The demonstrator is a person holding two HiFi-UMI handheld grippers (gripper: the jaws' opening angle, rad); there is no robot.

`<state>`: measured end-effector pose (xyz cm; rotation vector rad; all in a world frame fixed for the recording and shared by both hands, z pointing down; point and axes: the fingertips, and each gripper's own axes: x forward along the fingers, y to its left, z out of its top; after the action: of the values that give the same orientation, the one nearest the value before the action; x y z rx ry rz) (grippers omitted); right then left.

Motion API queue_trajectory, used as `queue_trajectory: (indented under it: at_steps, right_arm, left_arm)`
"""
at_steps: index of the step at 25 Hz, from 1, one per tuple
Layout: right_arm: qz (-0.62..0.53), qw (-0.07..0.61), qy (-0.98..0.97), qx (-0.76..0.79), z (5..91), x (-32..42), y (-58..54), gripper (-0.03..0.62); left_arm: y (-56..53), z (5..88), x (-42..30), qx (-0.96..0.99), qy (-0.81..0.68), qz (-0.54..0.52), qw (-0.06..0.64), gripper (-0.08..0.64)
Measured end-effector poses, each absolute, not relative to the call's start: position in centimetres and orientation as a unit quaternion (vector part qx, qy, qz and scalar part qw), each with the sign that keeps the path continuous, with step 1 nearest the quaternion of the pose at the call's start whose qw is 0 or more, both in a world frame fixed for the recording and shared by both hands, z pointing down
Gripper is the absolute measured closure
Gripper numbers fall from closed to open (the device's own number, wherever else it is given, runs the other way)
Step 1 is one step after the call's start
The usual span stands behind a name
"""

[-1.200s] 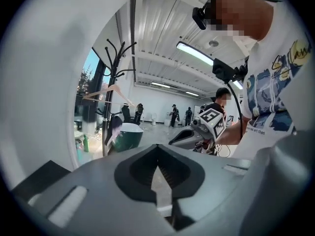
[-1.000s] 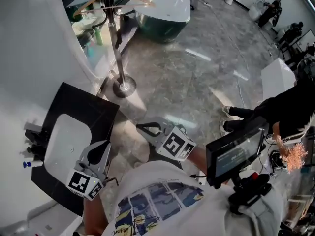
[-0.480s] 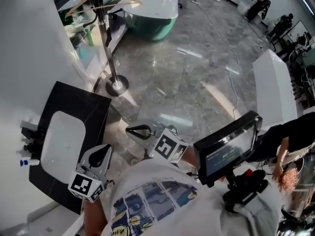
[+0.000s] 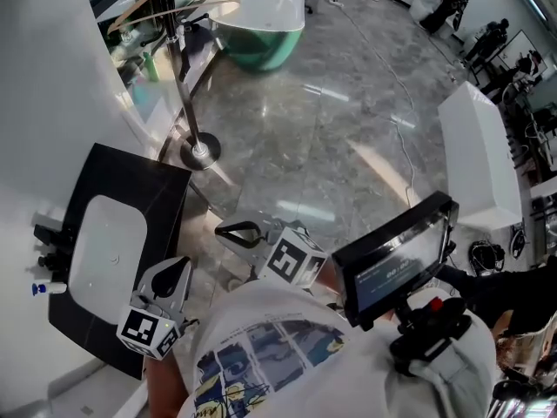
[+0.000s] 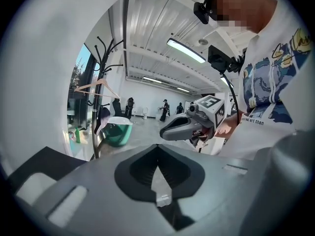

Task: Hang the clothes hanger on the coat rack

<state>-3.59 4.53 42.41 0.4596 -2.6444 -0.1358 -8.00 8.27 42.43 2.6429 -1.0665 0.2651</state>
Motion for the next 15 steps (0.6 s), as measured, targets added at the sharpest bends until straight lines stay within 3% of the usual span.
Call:
queue_trajectory:
  at_steps: [15]
  right_arm:
    - [-0.067, 0.236, -0.96, 0.135, 42.0, -5.5, 5.0, 0.591]
  left_arm:
    - [8.7, 42.1, -9.1, 0.903, -0.393, 0.089, 0.152, 0.558]
